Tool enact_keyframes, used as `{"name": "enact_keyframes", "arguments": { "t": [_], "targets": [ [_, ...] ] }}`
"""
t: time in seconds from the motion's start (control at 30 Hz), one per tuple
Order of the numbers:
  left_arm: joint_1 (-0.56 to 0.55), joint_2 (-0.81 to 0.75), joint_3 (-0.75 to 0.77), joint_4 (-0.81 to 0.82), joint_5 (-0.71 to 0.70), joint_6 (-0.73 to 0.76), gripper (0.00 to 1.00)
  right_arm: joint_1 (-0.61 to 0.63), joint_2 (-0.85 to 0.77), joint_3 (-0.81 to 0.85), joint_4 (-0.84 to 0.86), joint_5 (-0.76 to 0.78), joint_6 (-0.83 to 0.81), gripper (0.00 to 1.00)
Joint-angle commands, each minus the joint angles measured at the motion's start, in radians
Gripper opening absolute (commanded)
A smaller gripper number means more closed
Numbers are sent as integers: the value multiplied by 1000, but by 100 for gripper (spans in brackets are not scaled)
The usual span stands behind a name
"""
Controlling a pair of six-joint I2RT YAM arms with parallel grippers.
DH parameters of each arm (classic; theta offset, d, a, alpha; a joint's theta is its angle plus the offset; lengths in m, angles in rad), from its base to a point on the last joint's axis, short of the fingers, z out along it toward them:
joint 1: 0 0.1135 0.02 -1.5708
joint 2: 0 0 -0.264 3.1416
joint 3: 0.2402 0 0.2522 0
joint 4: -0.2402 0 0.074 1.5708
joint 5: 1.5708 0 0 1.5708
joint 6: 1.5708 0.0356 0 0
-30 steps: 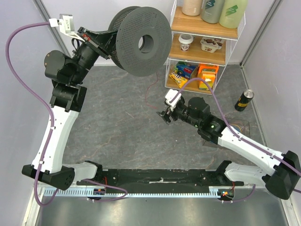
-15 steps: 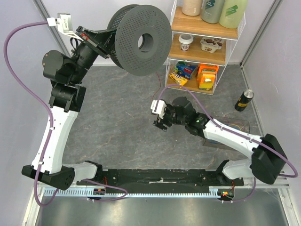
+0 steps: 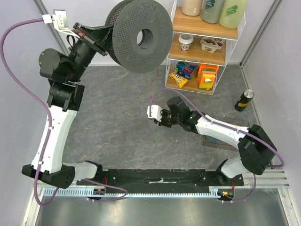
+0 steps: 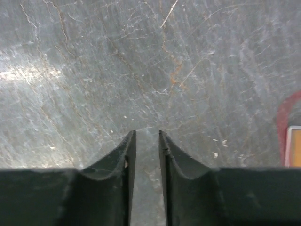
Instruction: Wrap the cables
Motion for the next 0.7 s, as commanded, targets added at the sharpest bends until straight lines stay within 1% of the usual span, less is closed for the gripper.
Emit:
{"name": "enact_keyframes", "arguments": {
  "t": [0.0,0.03,0.1,0.17,0.2,0.23,0.33,0.37,0.4,0.57,0.67],
  "targets": [
    [4,-1,39,88,-2,-38,2,-13,-88,15,56,-22,-1,45],
    [2,-1,38,88,-2,-38,1,-16,-101,9,71,-17,5,53],
    [1,-2,36,88,3,-38,2,-18,-125,-1,92,1,15,62],
    [2,-4,36,87,6,-37,2,-18,-136,-4,123,12,20,77],
    [1,-4,38,85,7,-37,2,-18,-132,-1,125,12,19,86],
    [2,-5,36,85,7,-40,2,-18,-119,5,126,13,19,89],
    [1,-10,38,82,7,-41,2,-16,-67,41,122,-54,31,94],
    [2,-11,39,80,9,-41,2,-10,-49,53,122,-63,38,97],
    [2,-12,42,76,7,-40,2,-6,-26,65,122,-60,42,98],
    [2,-10,50,67,9,-41,2,-9,34,81,178,-31,10,98],
    [4,-4,55,67,14,-46,2,-15,48,93,183,-31,-14,93]
  ]
}}
